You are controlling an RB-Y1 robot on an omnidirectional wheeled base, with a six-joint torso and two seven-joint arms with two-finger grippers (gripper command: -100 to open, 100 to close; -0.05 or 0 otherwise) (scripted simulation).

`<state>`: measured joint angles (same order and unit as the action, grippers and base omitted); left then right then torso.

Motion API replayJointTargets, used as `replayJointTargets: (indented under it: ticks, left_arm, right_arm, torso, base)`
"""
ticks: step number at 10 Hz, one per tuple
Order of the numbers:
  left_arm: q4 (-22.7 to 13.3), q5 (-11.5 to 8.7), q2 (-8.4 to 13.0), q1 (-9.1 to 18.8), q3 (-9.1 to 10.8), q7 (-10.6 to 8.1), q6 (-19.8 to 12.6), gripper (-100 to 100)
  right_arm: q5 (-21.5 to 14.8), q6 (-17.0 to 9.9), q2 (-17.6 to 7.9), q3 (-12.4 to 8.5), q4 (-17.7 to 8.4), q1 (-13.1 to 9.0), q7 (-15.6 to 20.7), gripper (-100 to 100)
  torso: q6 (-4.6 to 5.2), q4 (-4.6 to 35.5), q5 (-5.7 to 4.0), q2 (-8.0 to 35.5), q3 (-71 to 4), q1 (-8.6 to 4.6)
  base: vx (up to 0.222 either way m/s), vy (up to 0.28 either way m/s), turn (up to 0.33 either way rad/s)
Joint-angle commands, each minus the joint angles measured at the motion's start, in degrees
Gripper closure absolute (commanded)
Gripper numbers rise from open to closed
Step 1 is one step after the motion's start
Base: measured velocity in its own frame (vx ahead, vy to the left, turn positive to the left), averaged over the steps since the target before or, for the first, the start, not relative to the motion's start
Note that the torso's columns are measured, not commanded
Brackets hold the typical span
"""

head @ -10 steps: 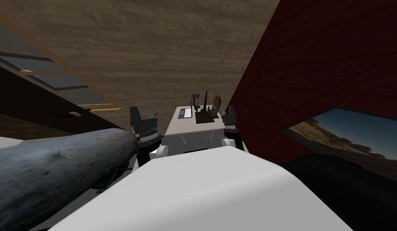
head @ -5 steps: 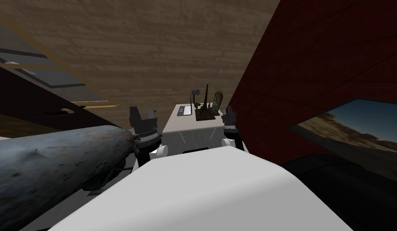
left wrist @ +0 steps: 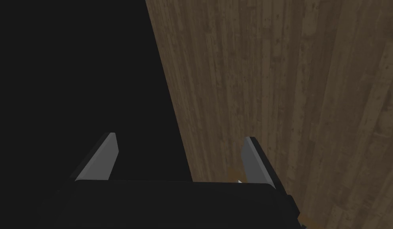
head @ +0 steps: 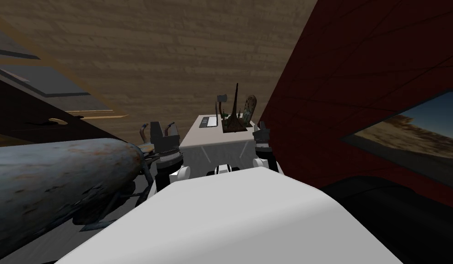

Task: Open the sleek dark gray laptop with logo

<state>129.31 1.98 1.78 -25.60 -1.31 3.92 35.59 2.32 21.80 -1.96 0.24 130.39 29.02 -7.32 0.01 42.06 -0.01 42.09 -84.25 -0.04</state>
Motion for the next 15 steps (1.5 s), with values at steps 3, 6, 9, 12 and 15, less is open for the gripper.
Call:
replayJointTargets:
  ticks: [3, 6, 9, 12, 15]
  left_arm:
    - [-1.9, 0.9, 5.9, 1.7, 3.06, -0.39, -4.4, -100]
    - [-3.7, 1.9, 8.6, 3.5, 6.20, -0.75, -8.9, -100]
    - [-5.6, 3.0, 10.4, 5.6, 9.98, -1.19, -14.0, -100]
    - [-7.0, 3.9, 11.3, 7.1, 12.77, -1.51, -18.2, -100]
    - [-8.5, 4.8, 12.1, 8.8, 15.70, -1.85, -22.4, -100]
  right_arm:
    - [0.0, 0.0, 0.0, 0.0, 0.0, 0.0, 0.0, 0]
    - [0.0, 0.0, 0.0, 0.0, 0.0, 0.0, 0.0, 0]
    - [0.0, 0.0, 0.0, 0.0, 0.0, 0.0, 0.0, 0]
    - [0.0, 0.0, 0.0, 0.0, 0.0, 0.0, 0.0, 0]
    - [0.0, 0.0, 0.0, 0.0, 0.0, 0.0, 0.0, 0]
  torso:
    - [0.00, 0.2, 0.00, 0.2, -0.3, 0.00]
    - [-0.01, 0.2, 0.00, 0.2, -0.3, 0.00]
    - [0.00, 0.2, 0.01, 0.2, -0.3, 0.03]
    - [-0.01, 0.2, -0.01, 0.2, -0.3, -0.01]
    - [0.01, 0.2, 0.01, 0.2, -0.3, 0.03]
  base:
    - [0.004, -0.051, -0.107]
    - [0.002, -0.075, -0.137]
    - [0.009, -0.081, -0.186]
    - [0.019, -0.092, -0.155]
    - [0.018, -0.070, -0.139]
